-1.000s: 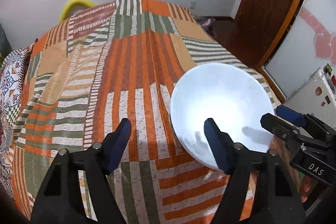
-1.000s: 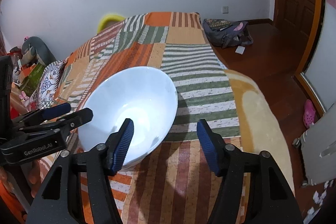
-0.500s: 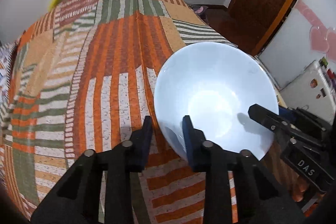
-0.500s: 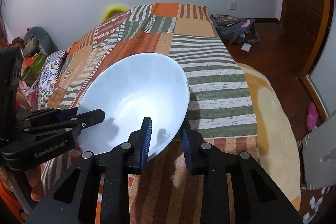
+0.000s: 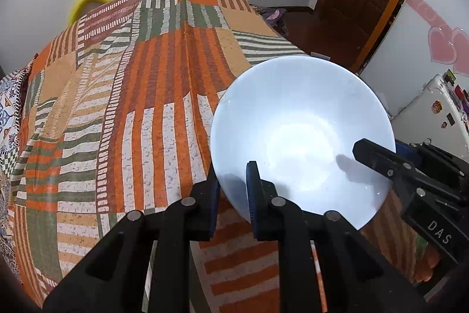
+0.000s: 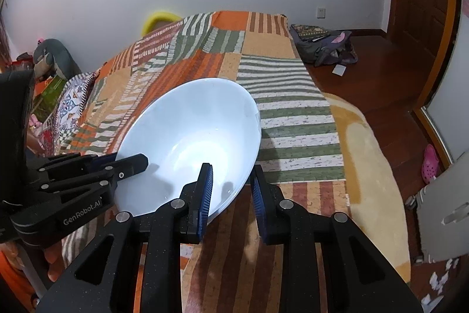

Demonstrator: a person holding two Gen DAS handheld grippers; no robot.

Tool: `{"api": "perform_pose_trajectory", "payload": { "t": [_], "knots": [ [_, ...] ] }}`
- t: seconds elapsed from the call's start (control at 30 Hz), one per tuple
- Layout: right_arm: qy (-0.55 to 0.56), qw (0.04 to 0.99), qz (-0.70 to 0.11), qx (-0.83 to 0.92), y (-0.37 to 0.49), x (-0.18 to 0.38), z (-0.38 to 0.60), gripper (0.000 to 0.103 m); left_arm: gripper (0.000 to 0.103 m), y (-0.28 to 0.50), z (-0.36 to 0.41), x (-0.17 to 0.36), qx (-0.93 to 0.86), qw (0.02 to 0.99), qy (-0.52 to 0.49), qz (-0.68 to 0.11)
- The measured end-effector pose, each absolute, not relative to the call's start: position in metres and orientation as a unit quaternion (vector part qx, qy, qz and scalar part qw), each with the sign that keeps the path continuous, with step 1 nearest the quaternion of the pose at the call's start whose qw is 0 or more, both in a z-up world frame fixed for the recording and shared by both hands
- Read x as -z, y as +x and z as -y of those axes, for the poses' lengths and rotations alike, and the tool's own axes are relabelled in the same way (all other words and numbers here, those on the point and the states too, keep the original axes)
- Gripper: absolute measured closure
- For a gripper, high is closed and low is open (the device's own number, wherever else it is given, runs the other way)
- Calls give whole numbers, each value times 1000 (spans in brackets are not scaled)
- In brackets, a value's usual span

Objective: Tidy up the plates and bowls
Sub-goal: 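Lift the spotted white bowl with the left gripper toward the right gripper's stack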

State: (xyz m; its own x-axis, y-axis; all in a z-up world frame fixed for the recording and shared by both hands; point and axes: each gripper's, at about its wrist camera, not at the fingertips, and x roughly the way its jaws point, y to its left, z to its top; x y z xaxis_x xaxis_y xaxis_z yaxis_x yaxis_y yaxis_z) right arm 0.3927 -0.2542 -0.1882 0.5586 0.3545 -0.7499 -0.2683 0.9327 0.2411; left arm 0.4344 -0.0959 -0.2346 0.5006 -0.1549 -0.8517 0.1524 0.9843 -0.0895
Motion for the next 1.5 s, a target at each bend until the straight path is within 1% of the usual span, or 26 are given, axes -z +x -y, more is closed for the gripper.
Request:
{"api": "perform_pose_trajectory", "payload": {
  "t": [0.33,0.8,1.1,1.5],
  "knots": [
    [52,895,-402,-188,365,149,255,79,86,397,93,181,96,884,-14,-458],
    [31,905,-358,-227,308,100,232,79,86,307,64,110,93,907,-23,-411],
    [17,900,-349,-259,277,93,202,79,86,246,27,93,76,913,-37,-399],
    [-1,881,-353,-316,242,100,146,79,86,170,-38,95,31,917,-58,-394]
  ]
}}
